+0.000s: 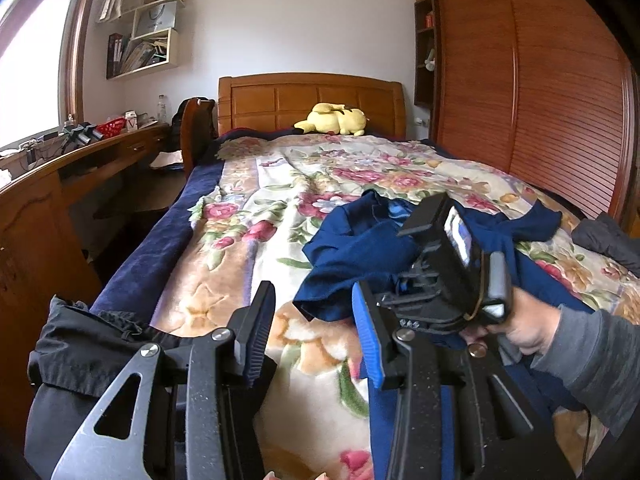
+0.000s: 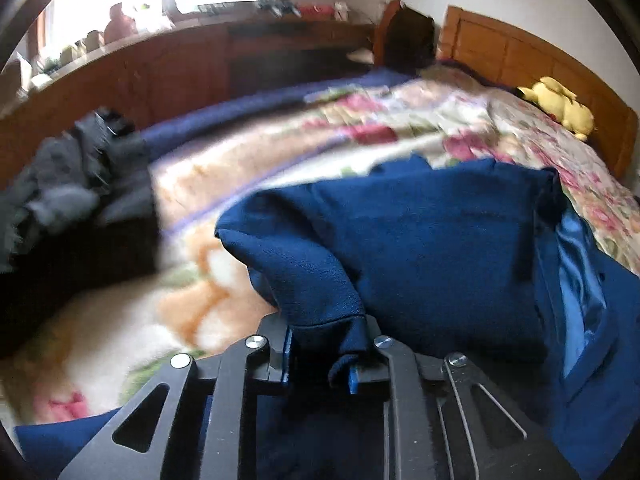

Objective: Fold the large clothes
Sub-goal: 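Carry the sleeve across the jacket front with the right gripper and open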

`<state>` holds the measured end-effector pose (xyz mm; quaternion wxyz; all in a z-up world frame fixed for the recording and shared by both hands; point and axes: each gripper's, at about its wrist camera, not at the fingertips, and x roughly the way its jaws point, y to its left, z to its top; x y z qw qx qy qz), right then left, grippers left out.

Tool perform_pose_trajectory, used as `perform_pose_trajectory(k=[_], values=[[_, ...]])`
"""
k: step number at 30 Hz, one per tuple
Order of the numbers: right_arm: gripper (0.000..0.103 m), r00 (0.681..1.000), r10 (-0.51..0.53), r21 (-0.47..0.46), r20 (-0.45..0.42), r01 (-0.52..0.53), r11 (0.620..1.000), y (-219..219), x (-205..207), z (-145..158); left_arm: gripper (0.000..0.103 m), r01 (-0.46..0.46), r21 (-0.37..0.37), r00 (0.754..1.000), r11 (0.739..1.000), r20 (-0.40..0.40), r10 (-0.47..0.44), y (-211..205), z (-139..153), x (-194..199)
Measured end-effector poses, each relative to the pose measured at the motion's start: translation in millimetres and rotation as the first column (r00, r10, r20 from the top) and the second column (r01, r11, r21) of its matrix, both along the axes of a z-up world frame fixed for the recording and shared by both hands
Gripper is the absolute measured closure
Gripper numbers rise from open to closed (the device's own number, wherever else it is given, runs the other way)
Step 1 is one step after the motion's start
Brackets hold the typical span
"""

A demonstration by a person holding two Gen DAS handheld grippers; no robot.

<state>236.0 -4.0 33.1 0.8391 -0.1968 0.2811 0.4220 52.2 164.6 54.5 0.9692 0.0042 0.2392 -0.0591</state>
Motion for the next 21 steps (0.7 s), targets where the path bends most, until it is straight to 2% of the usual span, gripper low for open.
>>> perform_pose_trajectory(k=[5, 11, 16, 19, 21], values=[[0.086, 0.998, 0.003, 0.031, 0.059, -0.005, 1.000, -20, -16, 18, 0.062, 0.013, -0.001, 1.000, 1.000, -0.011, -0.013, -6, -4, 6], [0.086, 0.995, -0.050, 0.140, 0.082, 0.038, 0.989, -56, -24, 44, 0.061, 0.027, 0.001, 0.999, 1.000, -0.023, -0.027, -18, -7, 13], [0.086, 0.983, -0.145, 0.193, 0.109, 0.122, 0.974, -87, -27, 56, 0.061, 0.048, 0.013, 0.998, 0.999, -0.033, -0.047, -32, -11, 19], [0.086, 0.971, -0.222, 0.232, 0.092, 0.196, 0.953, -106, -22, 60, 0.061, 0.056, 0.022, 0.998, 0.998, -0.040, -0.056, -40, -13, 23], [0.086, 0.961, -0.265, 0.226, 0.084, 0.241, 0.944, -113, -16, 60, 0.061, 0.066, 0.023, 0.997, 0.998, -0.044, -0.065, -44, -14, 25]])
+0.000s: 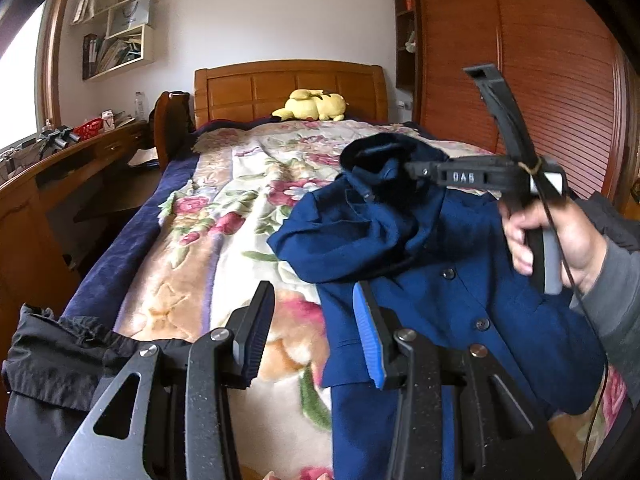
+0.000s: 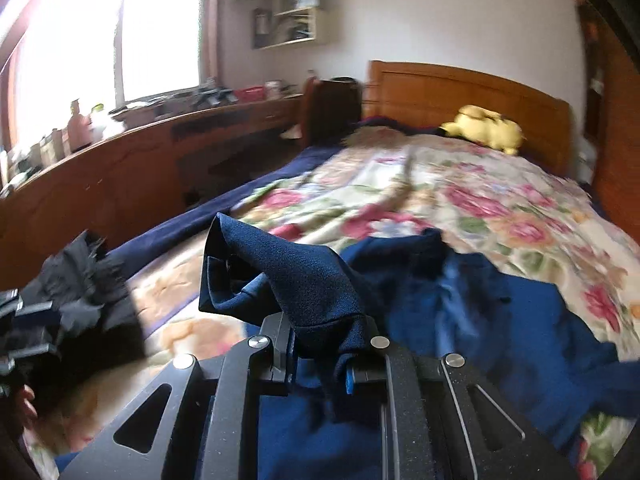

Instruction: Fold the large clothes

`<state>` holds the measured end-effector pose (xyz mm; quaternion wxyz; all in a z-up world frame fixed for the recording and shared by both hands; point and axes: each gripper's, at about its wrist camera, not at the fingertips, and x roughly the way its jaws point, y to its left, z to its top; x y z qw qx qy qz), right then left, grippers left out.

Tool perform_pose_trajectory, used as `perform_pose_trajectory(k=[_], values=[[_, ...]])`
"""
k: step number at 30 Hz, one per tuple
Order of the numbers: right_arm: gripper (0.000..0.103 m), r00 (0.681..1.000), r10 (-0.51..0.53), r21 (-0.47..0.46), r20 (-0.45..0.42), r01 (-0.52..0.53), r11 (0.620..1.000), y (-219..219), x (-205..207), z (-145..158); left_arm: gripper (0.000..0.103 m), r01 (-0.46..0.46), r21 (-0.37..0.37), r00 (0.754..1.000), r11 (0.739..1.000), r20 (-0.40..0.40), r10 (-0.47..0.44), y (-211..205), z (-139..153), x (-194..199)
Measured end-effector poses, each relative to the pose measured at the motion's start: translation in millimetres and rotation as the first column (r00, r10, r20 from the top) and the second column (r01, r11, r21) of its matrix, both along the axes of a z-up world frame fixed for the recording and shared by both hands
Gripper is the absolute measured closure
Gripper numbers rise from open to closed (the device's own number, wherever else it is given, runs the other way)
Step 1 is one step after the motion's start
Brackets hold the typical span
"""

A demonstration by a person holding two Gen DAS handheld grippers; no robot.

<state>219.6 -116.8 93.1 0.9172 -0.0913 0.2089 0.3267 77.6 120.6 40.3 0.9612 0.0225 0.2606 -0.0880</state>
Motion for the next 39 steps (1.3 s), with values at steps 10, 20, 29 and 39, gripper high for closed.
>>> perform_pose_trajectory(k=[10, 20, 29, 39], values=[[0.086, 0.982, -0.186, 0.069, -0.035, 0.188, 0.980, -66, 13, -8, 0.061, 0.031, 0.031, 0.999, 0.999, -0.045, -0.030, -19, -17, 6], [0.058, 0.954, -0.290, 0.015, -0.075, 0.292, 0.956, -113, -20, -56, 0.061, 0.030, 0.035, 0.998, 0.999, -0.062, -0.028, -21, -22, 15], [0.049, 0.978, -0.163, -0.009, -0.128, 0.163, 0.987, -114, -45, -49, 0.061, 0.015, 0.029, 0.998, 0.999, -0.066, -0.013, -19, -24, 18], [0.049, 0.974, -0.136, -0.212, -0.180, 0.096, 0.972, -58, -9, -85, 0.061, 0.016, 0.030, 0.998, 0.999, -0.067, -0.014, -18, -24, 18]])
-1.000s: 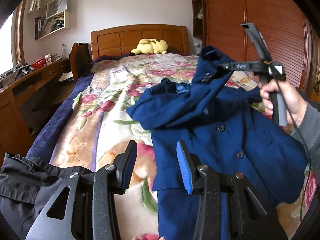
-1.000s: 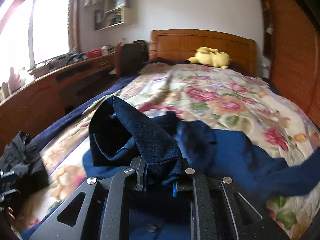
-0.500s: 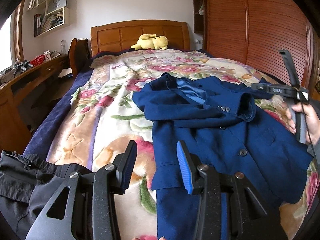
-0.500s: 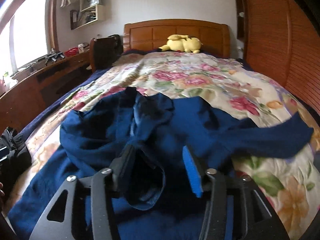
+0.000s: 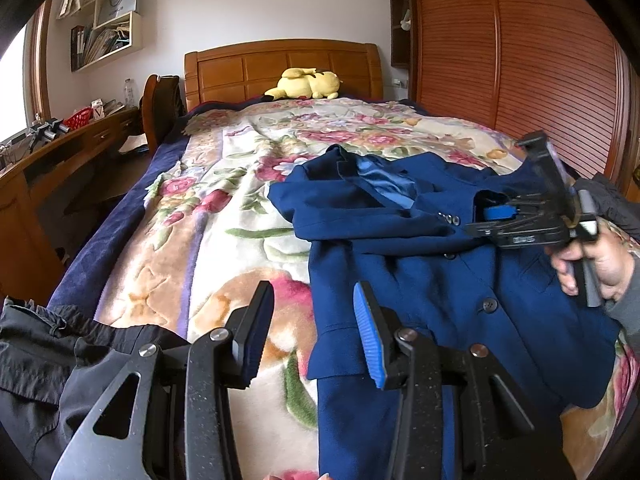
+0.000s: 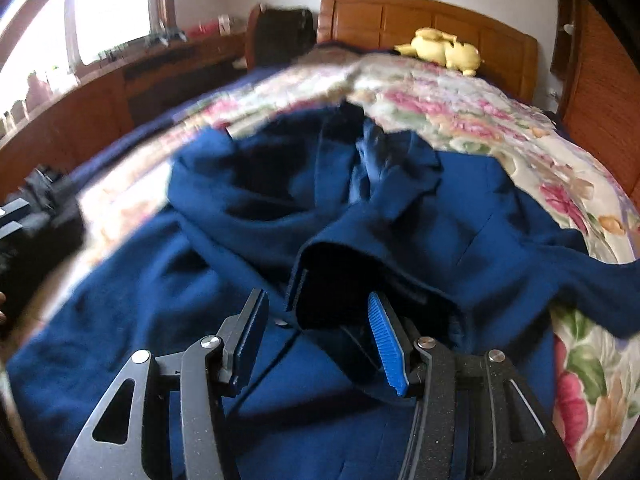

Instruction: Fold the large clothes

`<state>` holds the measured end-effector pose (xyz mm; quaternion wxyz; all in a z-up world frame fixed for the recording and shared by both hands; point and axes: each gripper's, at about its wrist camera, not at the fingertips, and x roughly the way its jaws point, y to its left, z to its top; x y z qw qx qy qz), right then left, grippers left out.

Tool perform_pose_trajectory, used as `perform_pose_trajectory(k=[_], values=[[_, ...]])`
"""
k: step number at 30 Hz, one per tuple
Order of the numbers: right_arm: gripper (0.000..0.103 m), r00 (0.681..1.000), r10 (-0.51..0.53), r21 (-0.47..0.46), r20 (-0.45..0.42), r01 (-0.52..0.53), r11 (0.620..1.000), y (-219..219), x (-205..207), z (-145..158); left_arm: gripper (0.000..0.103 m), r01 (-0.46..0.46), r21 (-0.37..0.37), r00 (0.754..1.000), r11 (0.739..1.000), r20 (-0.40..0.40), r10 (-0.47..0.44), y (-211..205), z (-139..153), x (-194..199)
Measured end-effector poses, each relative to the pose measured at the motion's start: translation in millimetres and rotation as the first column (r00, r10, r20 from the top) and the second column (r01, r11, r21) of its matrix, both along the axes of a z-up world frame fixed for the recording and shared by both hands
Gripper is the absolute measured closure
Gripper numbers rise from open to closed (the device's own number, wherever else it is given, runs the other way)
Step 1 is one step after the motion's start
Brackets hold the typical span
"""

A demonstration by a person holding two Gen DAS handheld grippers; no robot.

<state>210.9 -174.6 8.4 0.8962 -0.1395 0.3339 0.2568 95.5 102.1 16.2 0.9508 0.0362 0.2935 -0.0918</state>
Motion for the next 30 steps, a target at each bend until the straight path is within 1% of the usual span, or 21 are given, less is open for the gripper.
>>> perform_pose_trajectory(k=[1, 2, 3, 4, 5, 7, 8, 10, 12, 14, 16, 18, 20, 22, 24, 27, 29, 30], values=[[0.051, 1.000, -0.006, -0.011, 0.007, 0.006, 1.000, 7, 6, 3, 0.061, 0.000, 0.001, 1.000, 1.000, 0.001, 0.000, 0, 0, 0], [0.064, 1.000, 0.004, -0.018, 0.014, -0.003, 1.000, 9, 11, 4, 0.061, 0.000, 0.003, 1.000, 1.000, 0.001, 0.000, 0, 0, 0], [0.071, 0.999, 0.002, -0.036, 0.034, 0.000, 0.999, 13, 15, 8, 0.060, -0.001, 0.004, 1.000, 1.000, 0.001, 0.001, 0, 0, 0], [0.085, 0.999, -0.007, -0.050, 0.053, 0.010, 0.999, 19, 18, 11, 0.060, -0.003, 0.002, 1.000, 1.000, 0.000, 0.003, 0, 0, 0], [0.092, 0.998, -0.007, -0.045, 0.061, 0.010, 0.999, 20, 20, 17, 0.060, -0.004, 0.000, 1.000, 1.000, 0.000, 0.004, 1, 0, 0], [0.095, 0.995, -0.013, -0.026, 0.100, 0.016, 1.000, 20, 11, 29, 0.060, -0.007, 0.001, 1.000, 1.000, 0.000, 0.007, 3, 0, 0], [0.096, 0.992, -0.017, -0.001, 0.125, 0.018, 1.000, 16, 9, 39, 0.060, -0.008, 0.002, 1.000, 1.000, 0.001, 0.008, 4, -1, 0], [0.096, 0.985, -0.028, 0.083, 0.170, 0.014, 0.996, 1, 0, 65, 0.060, -0.009, -0.001, 1.000, 1.000, 0.003, 0.009, 7, -1, 0], [0.096, 0.980, -0.025, 0.153, 0.195, -0.005, 0.988, -14, -9, 84, 0.060, -0.012, -0.006, 1.000, 1.000, 0.008, 0.012, 10, 0, -2], [0.096, 0.978, -0.008, 0.193, 0.206, -0.033, 0.981, -29, -25, 96, 0.060, -0.011, -0.010, 1.000, 1.000, 0.012, 0.012, 11, 1, -6], [0.096, 0.981, 0.014, 0.230, 0.195, -0.060, 0.971, -44, -43, 98, 0.060, -0.010, -0.012, 1.000, 1.000, 0.017, 0.010, 11, 4, -8], [0.096, 0.983, 0.042, 0.257, 0.177, -0.088, 0.962, -59, -63, 92, 0.060, -0.010, -0.015, 1.000, 1.000, 0.023, 0.010, 12, 6, -11], [0.096, 0.987, 0.052, 0.278, 0.152, -0.094, 0.956, -76, -81, 79, 0.060, -0.010, -0.021, 0.999, 1.000, 0.031, 0.011, 14, 9, -14], [0.096, 0.993, 0.057, 0.313, 0.106, -0.088, 0.946, -96, -98, 67, 0.060, -0.012, -0.026, 0.999, 1.000, 0.036, 0.013, 15, 12, -17], [0.096, 0.998, 0.045, 0.321, 0.049, -0.058, 0.945, -109, -103, 50, 0.060, -0.013, -0.031, 0.999, 0.999, 0.041, 0.014, 17, 14, -19], [0.096, 1.000, -0.003, 0.257, -0.027, 0.010, 0.966, -114, -102, 22, 0.060, -0.014, -0.037, 0.999, 0.999, 0.045, 0.016, 19, 17, -20], [0.091, 0.999, -0.012, 0.203, -0.031, 0.018, 0.979, -109, -103, 11, 0.060, -0.015, -0.037, 0.999, 0.999, 0.048, 0.017, 18, 18, -21], [0.089, 0.999, -0.005, 0.191, -0.033, 0.011, 0.981, -106, -105, 8, 0.060, -0.015, -0.033, 0.999, 0.999, 0.049, 0.016, 17, 18, -22]])
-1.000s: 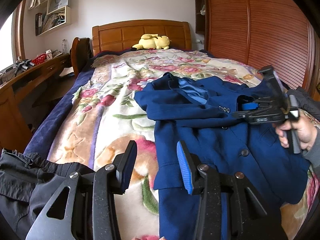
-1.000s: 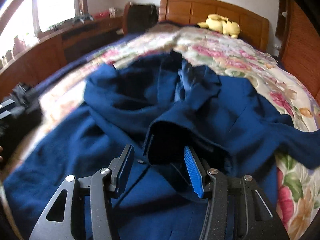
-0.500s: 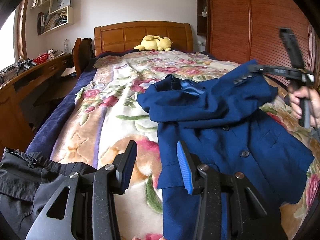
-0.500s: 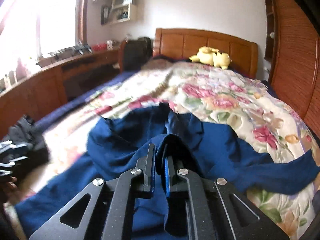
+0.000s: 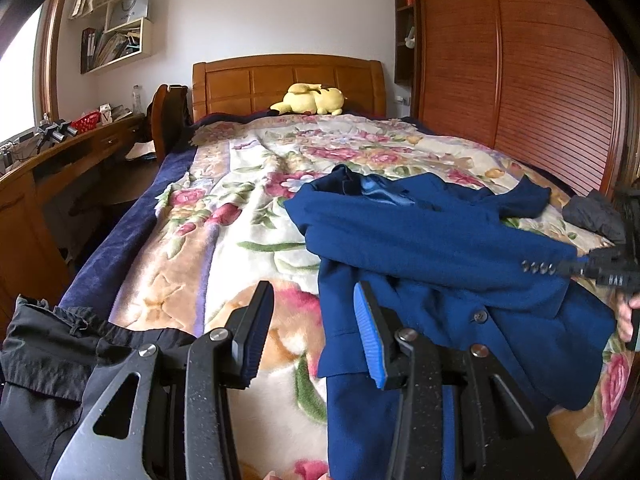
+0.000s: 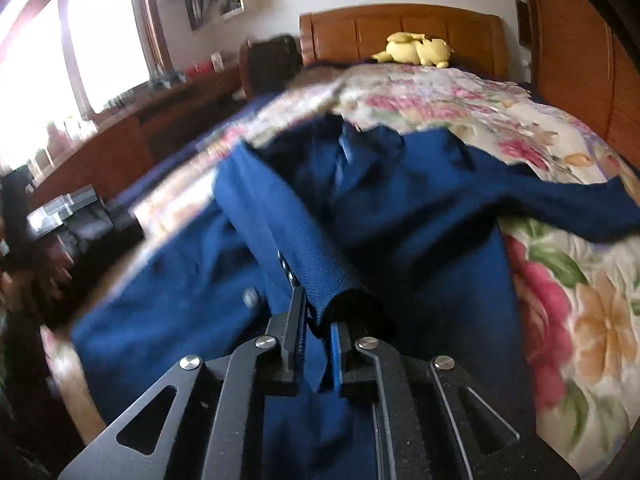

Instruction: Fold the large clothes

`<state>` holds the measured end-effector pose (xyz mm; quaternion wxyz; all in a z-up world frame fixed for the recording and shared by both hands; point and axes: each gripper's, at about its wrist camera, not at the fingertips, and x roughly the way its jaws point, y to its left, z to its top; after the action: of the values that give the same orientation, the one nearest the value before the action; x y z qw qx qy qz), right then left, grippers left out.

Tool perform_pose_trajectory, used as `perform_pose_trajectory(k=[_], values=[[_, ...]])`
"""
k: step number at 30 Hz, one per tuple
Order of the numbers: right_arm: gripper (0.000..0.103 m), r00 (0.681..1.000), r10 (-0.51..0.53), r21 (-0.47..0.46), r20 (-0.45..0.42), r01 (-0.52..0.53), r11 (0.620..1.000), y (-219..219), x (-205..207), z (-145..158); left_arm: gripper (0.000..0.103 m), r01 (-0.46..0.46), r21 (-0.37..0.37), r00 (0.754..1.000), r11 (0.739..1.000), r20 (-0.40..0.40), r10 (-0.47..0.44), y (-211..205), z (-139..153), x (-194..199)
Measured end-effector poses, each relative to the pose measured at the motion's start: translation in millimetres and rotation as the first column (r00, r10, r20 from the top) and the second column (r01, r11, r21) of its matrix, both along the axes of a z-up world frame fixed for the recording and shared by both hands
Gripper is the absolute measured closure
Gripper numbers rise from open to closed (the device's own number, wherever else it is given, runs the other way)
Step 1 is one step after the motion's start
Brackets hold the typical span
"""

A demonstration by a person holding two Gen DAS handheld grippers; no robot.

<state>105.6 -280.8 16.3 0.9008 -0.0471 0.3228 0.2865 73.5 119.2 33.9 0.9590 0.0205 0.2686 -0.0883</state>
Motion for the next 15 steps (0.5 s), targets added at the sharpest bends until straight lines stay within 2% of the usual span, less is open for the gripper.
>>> perform_pose_trajectory(k=[2, 5, 7, 9, 11, 13, 15], values=[[0.079, 1.000, 0.008, -0.025, -0.014, -0.008, 1.000, 4, -4, -3, 0.060, -0.001, 0.010, 1.000, 1.000, 0.003, 0.001, -2, 0, -2], [0.060, 0.999, -0.009, -0.043, 0.032, 0.010, 0.999, 3, -15, 9, 0.060, 0.005, 0.015, 1.000, 1.000, 0.002, -0.005, -4, 0, -2], [0.054, 0.997, -0.041, -0.036, 0.064, 0.043, 0.998, -4, -15, 19, 0.060, 0.008, 0.015, 1.000, 1.000, 0.001, -0.008, -5, 0, -2], [0.052, 0.993, -0.082, -0.025, 0.083, 0.085, 0.996, -11, -8, 22, 0.060, 0.012, 0.013, 1.000, 1.000, -0.001, -0.012, -7, 0, -2], [0.052, 0.994, -0.095, -0.024, 0.053, 0.096, 0.995, -9, 2, 18, 0.060, 0.014, 0.012, 1.000, 1.000, -0.002, -0.014, -8, 0, -1], [0.052, 0.991, -0.126, -0.072, 0.050, 0.129, 0.989, -3, 18, 7, 0.060, 0.018, 0.011, 1.000, 1.000, -0.003, -0.018, -10, 0, 0], [0.052, 0.987, -0.162, -0.114, 0.001, 0.161, 0.980, 3, 43, -7, 0.060, 0.020, 0.013, 1.000, 1.000, -0.004, -0.020, -13, 0, 1]])
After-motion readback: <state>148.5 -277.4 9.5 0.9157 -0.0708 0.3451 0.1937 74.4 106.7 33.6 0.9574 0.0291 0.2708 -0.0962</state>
